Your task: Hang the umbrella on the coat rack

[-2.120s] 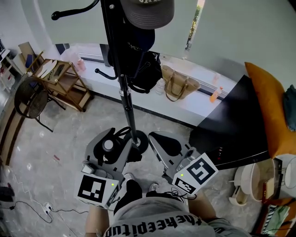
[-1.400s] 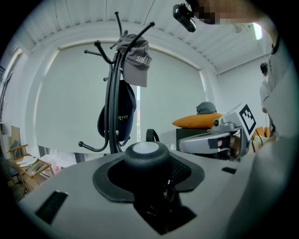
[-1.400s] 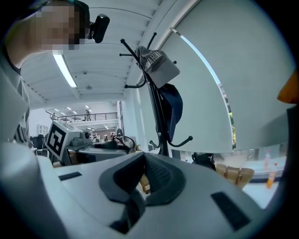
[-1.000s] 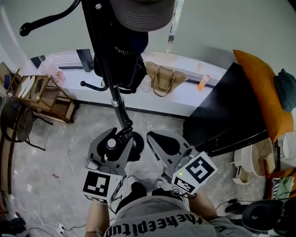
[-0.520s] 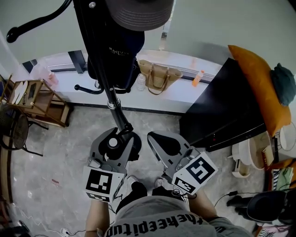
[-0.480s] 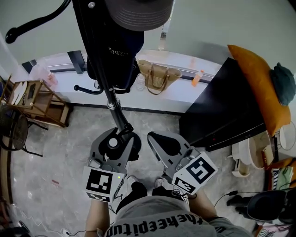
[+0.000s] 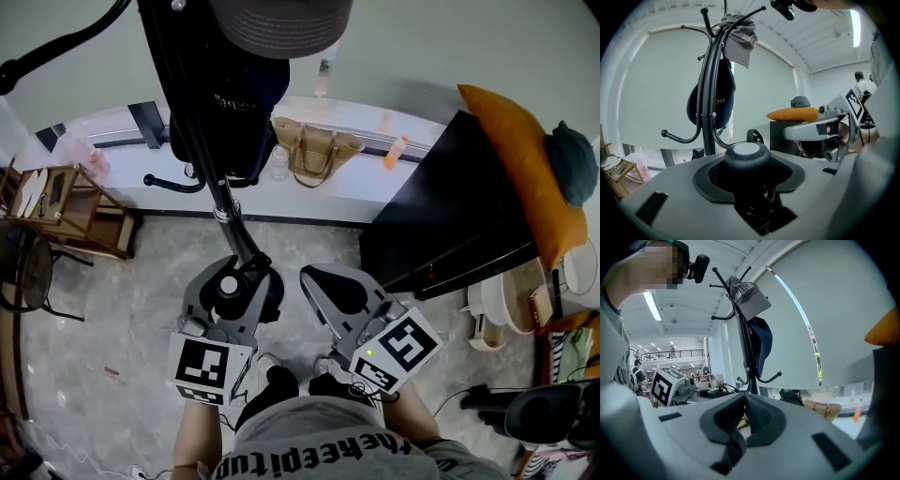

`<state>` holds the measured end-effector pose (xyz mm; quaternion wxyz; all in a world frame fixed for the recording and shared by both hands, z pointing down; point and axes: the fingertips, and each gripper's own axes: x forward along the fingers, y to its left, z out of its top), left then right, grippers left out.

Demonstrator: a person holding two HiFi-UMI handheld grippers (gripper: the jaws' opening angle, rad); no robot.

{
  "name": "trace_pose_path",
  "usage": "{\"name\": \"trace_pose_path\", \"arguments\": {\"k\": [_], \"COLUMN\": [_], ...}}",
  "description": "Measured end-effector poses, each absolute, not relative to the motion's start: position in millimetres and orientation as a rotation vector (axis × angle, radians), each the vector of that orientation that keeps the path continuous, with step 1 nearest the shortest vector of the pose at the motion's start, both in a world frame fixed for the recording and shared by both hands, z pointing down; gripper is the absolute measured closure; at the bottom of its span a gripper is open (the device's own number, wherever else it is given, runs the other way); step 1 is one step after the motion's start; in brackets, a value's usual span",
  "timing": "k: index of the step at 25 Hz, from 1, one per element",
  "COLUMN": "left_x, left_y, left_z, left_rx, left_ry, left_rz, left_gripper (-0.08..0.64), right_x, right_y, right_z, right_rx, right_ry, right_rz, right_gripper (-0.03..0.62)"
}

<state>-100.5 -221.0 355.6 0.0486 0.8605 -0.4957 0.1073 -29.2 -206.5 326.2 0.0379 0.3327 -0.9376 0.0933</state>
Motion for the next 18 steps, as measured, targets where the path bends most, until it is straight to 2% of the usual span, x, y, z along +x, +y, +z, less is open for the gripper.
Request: {"name": "trace_pose_path", "arguments": {"k": [18], "left_x": [-100.3], "left_y": [-235.8], "left_z": [375.0], "left_rx": [2.606], "left_ry": [-1.49], "left_rz": [0.365], "left_gripper": [0.357], "right_x": [-22.2], "right_y": [-210.9], "right_z": [329.4], "right_rx": [1.07], "right_ry": [-2.849], "right_rz": [0.289], "right_gripper": [0.58]}}
